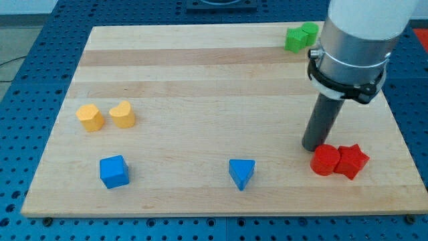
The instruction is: Place the arm bottom left to the yellow hexagon
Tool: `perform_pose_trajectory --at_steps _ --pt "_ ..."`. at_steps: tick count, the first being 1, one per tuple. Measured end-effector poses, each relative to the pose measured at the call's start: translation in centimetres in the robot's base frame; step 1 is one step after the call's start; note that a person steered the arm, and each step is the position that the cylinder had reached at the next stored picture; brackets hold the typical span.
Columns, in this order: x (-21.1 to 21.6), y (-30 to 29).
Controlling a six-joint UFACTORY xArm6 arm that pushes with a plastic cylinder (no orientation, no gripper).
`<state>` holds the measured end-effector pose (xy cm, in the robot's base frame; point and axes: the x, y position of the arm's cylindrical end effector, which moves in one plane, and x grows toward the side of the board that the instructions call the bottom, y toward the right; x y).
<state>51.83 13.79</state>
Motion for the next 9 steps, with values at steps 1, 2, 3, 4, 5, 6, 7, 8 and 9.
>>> perform_pose_trajectory --at_steps 1,2,3,4,5,6,7,8,9 --pt "0.0 -1.2" --pt "0.0 -1.2" --pt "-0.1 -1.3" --pt "-0.2 -1.4" --pt "-0.2 -1.4" --pt "-0.2 -2.2" --pt "-1.3 -8.2" --pt "-1.1 -18.6" --pt "-1.0 -30.1"
